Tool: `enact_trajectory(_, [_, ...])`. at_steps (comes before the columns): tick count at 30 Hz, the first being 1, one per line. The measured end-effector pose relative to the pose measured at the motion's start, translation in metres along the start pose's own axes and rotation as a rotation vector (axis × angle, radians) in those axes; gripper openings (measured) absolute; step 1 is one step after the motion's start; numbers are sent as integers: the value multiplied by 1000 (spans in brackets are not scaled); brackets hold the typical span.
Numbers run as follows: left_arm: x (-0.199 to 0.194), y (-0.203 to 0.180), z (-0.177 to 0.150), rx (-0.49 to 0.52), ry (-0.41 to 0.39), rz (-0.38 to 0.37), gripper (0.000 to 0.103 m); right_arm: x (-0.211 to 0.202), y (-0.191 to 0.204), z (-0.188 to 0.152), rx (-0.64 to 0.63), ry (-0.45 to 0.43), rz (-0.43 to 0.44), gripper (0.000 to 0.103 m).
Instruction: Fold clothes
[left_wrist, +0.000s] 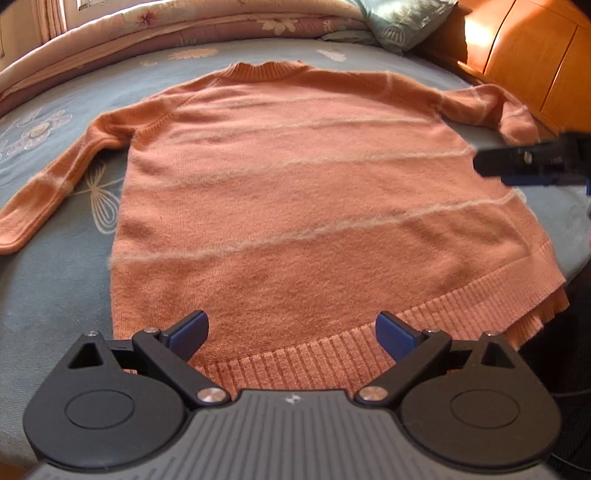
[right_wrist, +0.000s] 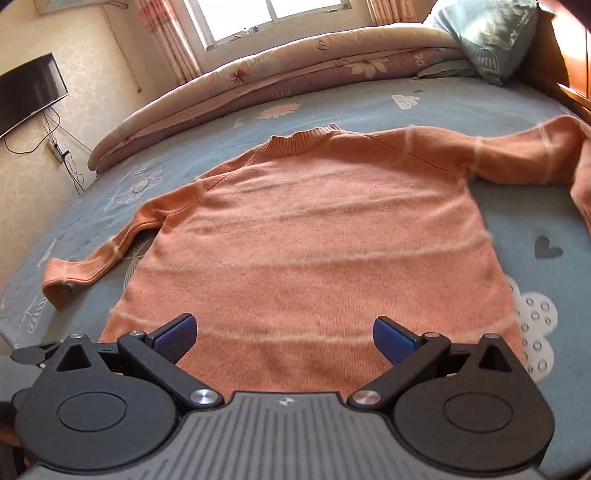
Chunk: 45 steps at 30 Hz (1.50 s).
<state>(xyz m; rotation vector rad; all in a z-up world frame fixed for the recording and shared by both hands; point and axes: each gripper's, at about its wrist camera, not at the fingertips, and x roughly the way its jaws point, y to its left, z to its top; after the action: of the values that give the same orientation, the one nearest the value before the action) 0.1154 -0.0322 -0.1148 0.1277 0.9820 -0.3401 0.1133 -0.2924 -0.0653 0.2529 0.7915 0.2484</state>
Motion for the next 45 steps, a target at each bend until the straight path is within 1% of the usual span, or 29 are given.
enact_trajectory(1, [2, 1, -3, -1, 10, 8, 97, 9, 0, 8, -15, 1, 1, 103])
enact_trajectory(5, [-9, 4, -16, 13, -7, 4, 97, 46, 3, 37, -72, -2, 18, 103])
enact_trajectory(8, [-18, 16, -11, -24, -23, 35, 97, 69, -3, 42, -67, -18, 32, 103])
enact_trajectory(9, [-20, 22, -5, -38, -42, 46, 97, 73, -7, 39, -59, -31, 50, 103])
enact_trajectory(10, [-23, 29, 2, -51, -63, 55, 97, 79, -10, 34, -44, -26, 76, 103])
enact_trajectory(11, [-25, 35, 9, -65, -84, 64, 97, 84, -11, 33, -34, 4, 83, 103])
enact_trajectory(13, [-23, 47, 30, -98, -122, 51, 97, 91, -6, 33, -47, 41, 98, 103])
enact_trajectory(15, [-16, 57, 53, -136, -157, 20, 96, 91, -3, 34, -55, 32, 105, 103])
enact_trajectory(18, [6, 63, 89, -197, -187, -42, 96, 94, -3, 37, -44, 39, 93, 103])
enact_trajectory(20, [23, 60, 106, -213, -192, -65, 96, 98, -6, 39, -27, 38, 52, 103])
enact_trajectory(23, [46, 55, 116, -234, -174, -98, 96, 103, -14, 42, 4, 58, -12, 103])
enact_trajectory(26, [64, 51, 105, -251, -106, -96, 96, 102, -18, 43, -5, 57, -64, 103])
enact_trajectory(28, [63, 46, 90, -212, -126, -74, 97, 100, -17, 43, -25, 49, -84, 103])
enact_trajectory(30, [57, 39, 78, -166, -121, -43, 97, 98, -18, 43, -33, 48, -94, 103])
enact_trajectory(33, [48, 26, 67, -95, -78, 7, 97, 97, -24, 43, -21, 52, -100, 103])
enact_trajectory(35, [43, 19, 65, -58, -45, 25, 97, 96, -28, 42, -13, 54, -104, 103])
enact_trajectory(37, [38, 15, 68, -39, -35, 22, 97, 96, -32, 41, -5, 57, -108, 103])
enact_trajectory(40, [33, 14, 82, -23, -92, -2, 97, 94, -37, 40, 7, 61, -114, 103])
enact_trajectory(43, [45, 15, 104, -23, -130, -16, 97, 93, -43, 40, 19, 65, -120, 103])
enact_trajectory(45, [57, 19, 116, -44, -127, -25, 97, 92, -47, 39, 27, 68, -124, 103])
